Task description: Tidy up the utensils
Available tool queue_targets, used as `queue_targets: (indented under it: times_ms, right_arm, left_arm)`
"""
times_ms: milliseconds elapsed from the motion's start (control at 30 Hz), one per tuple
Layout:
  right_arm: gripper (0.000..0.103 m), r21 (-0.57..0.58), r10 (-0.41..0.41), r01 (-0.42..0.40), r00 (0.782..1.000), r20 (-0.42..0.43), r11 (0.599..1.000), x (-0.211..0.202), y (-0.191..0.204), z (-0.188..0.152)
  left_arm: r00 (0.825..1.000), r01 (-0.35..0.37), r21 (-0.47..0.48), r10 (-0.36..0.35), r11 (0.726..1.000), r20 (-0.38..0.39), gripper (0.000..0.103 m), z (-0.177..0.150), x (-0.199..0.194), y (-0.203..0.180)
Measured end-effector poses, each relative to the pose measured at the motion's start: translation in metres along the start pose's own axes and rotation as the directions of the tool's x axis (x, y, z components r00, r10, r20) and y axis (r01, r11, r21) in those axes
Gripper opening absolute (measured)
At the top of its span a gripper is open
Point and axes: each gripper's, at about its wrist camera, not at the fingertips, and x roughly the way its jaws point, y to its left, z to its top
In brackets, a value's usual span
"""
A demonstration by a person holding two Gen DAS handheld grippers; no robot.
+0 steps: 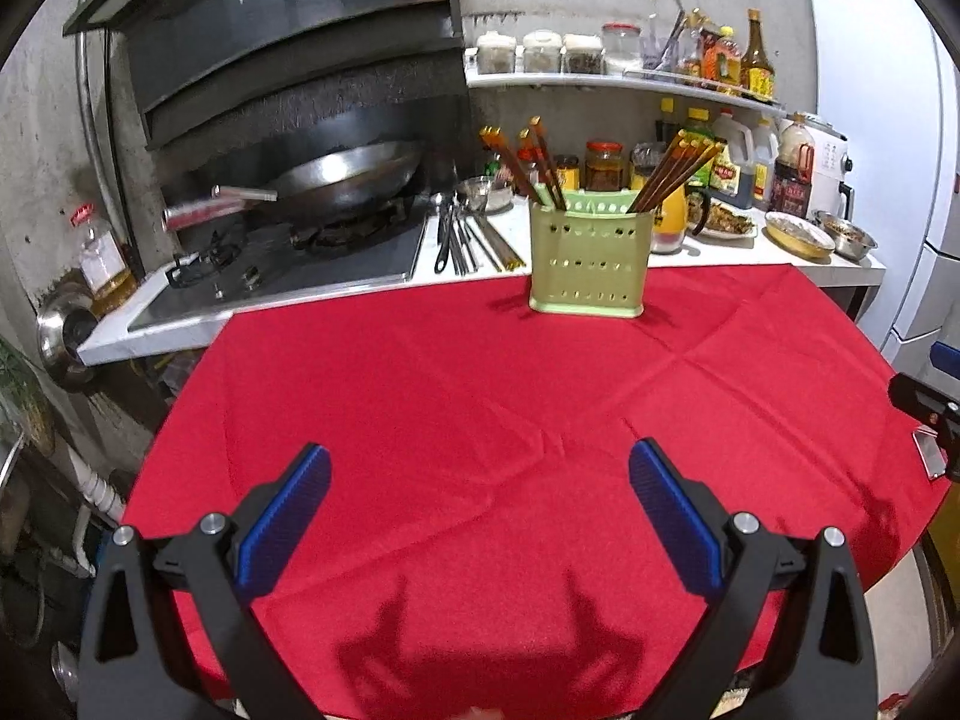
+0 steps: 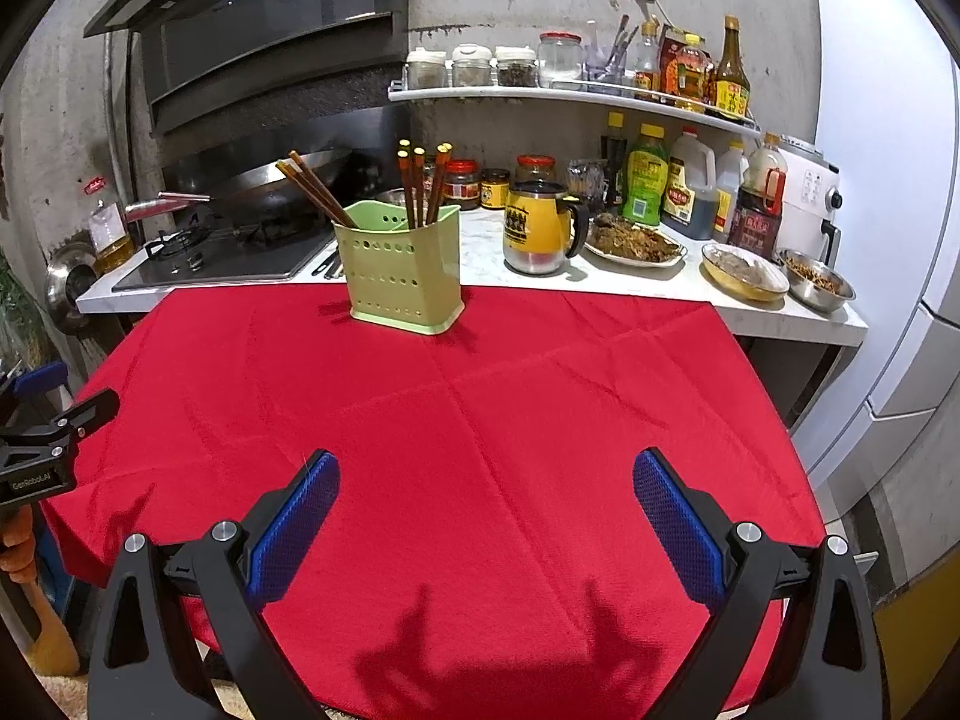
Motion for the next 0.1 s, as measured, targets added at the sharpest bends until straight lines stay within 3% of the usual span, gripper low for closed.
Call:
queue_targets:
  times_ms: [100]
  right_arm:
    - [0.097, 0.010, -0.007, 0.007, 1.000, -0.011, 1.000, 0.007, -0.006, 0.000]
  left_arm:
    - [1.000, 0.015, -0.013, -0.015, 1.000, -0.026, 0.097, 0.001, 0.014, 0.002]
